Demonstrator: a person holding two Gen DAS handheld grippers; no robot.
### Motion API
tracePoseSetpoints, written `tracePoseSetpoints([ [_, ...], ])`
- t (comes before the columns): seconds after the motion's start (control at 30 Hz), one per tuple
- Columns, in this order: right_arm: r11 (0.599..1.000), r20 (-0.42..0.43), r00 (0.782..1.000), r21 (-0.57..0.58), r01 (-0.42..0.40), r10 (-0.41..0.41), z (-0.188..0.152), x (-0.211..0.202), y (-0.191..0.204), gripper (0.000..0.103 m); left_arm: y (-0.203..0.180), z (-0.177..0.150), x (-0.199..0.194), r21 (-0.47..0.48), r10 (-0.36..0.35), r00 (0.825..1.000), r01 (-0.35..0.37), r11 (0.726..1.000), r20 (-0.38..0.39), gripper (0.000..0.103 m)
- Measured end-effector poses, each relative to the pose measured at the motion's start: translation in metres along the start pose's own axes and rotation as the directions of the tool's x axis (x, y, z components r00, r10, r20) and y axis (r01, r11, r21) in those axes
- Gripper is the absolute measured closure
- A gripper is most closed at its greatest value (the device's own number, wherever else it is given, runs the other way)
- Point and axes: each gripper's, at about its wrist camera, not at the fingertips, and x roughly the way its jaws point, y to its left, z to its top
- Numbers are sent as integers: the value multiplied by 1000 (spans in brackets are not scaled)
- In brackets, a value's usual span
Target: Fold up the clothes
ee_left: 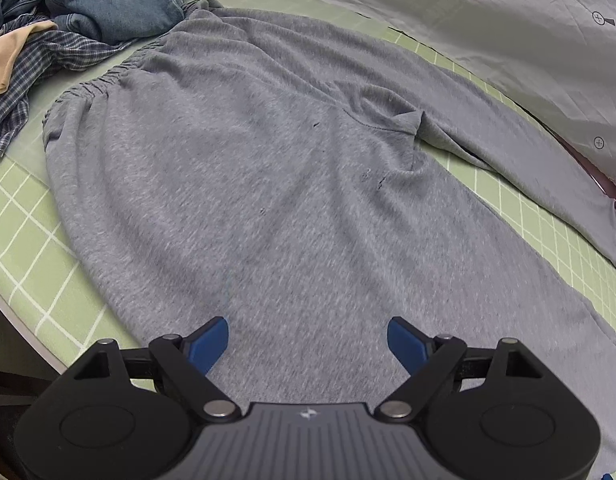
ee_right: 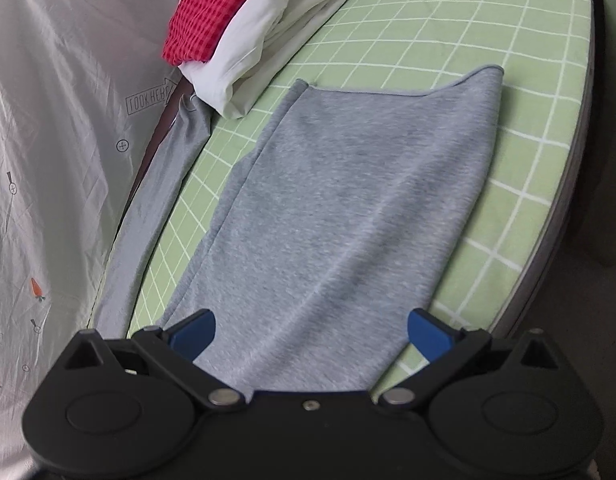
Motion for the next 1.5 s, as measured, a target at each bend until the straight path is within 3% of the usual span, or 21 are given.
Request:
tracePoseSetpoints([
  [0.4, 992, -13, 999, 121, -29, 31, 10, 0, -15, 0, -9, -8, -3, 4, 25, 1000, -25, 1000, -1, 16],
  [0.57, 982, -58, 994, 171, -84, 95, 8, 12, -10, 0, -9, -6, -1, 13, 34, 999, -34, 999, -11, 16],
  [0.73, 980, -76, 992, 179, -89, 104, 2, 18, 0, 0, -1, 0, -2, 3, 52, 999, -52, 999, -10, 16],
  [0.97, 932, -51, 985, 334, -139, 165, -15, 21, -4, 0, 48, 17, -2, -145, 79, 997, -79, 986, -5, 16],
  [1.13, 890, 1, 984, 427, -160, 177, -28, 22, -4, 0, 95, 33, -1, -278, 107, 994, -100, 955, 9, 16],
  [1.33, 878, 70, 987, 452, -158, 141, -38, 21, 2, 0, 149, 66, 5, -393, 148, 989, -125, 911, 27, 16],
  [1.5, 804, 166, 974, 552, -220, 153, -38, 19, -15, 0, 178, 96, 13, -429, 153, 988, -124, 895, 36, 16],
])
